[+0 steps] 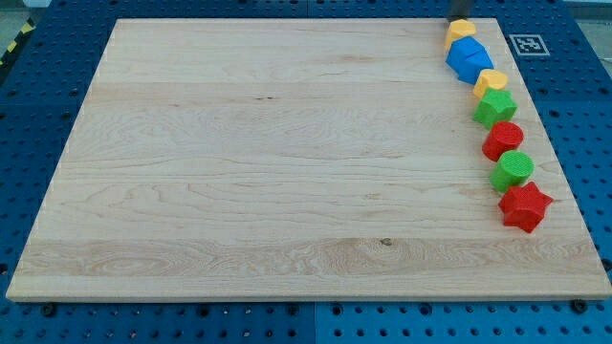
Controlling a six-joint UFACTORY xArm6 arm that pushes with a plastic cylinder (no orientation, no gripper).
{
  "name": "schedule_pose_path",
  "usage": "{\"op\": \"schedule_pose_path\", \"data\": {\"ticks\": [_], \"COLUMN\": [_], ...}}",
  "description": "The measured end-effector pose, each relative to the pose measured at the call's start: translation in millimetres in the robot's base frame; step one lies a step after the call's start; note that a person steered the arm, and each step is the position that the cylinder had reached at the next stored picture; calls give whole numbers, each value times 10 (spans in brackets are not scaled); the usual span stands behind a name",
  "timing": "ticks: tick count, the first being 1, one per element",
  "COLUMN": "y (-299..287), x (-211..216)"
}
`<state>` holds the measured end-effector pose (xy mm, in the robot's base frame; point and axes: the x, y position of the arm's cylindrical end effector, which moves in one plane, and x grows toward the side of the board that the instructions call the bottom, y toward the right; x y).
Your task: Align the blocks in the vertical line
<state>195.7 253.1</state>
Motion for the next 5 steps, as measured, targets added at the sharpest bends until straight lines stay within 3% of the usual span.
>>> {"op": "schedule_pose_path", "data": {"ticks": [2,4,5], "y": [194,190,143], "x": [510,542,781]}}
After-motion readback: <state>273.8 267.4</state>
